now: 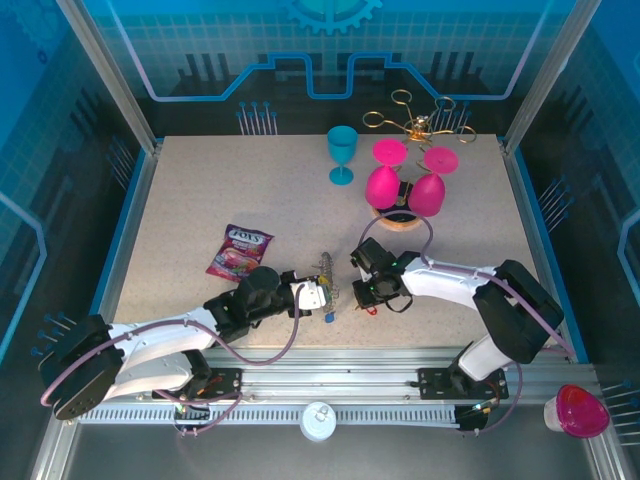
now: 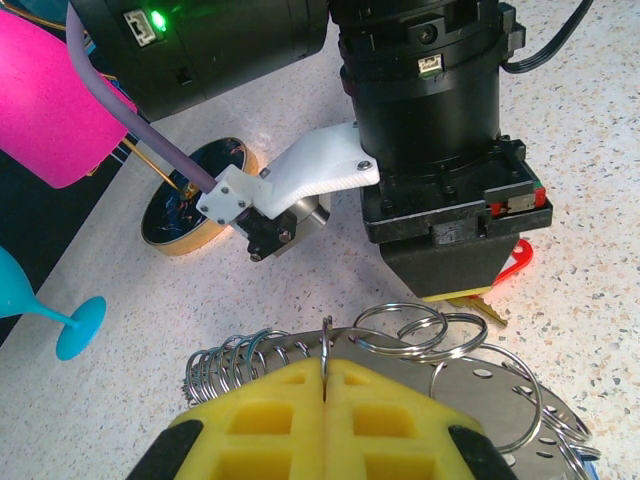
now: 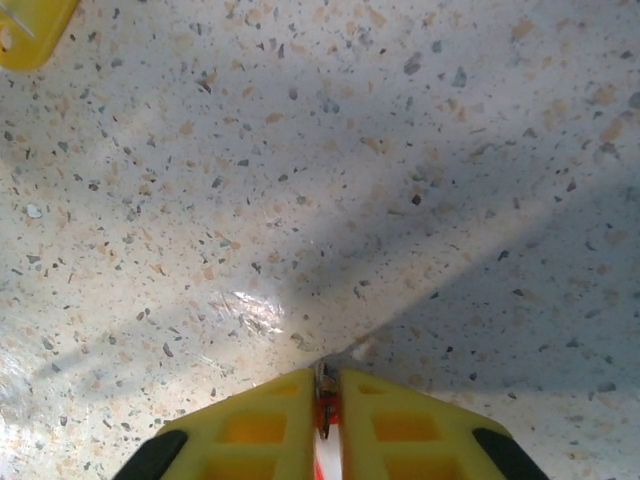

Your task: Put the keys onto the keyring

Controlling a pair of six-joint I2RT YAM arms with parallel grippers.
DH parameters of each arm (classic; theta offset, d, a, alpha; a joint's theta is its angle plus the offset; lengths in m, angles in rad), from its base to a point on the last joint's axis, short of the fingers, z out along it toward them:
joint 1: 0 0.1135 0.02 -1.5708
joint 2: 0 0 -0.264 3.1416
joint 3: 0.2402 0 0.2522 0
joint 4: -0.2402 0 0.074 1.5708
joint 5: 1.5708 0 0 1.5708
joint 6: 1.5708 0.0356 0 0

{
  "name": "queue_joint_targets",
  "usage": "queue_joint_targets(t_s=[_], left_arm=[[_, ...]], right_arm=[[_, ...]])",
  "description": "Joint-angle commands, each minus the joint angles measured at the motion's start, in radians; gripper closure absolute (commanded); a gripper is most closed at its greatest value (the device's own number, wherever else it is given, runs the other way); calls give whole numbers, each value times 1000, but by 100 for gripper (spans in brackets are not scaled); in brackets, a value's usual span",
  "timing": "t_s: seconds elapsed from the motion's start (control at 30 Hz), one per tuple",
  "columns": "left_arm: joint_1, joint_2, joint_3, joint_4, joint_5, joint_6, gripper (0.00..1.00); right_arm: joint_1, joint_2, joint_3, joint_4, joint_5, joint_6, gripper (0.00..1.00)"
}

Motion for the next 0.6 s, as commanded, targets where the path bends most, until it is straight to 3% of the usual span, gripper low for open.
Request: queue_joint_targets(t_s=[0.0,0.07,0.3,0.57], left_arm=[[11,-2,13,-60,-22,-2,100],[11,-3,13,-60,-21,-3,100],[27,-18,12,-40,-17,-40,100],[56,-54,9,-35,7,-93,100]], right_arm=[[13,8,29,-28,-2,3,93],[15,-13,29,-34,3,1,100],[31,-195,-19,41,43,-169,100],[35,-413,-171,323,-182,-557,100]])
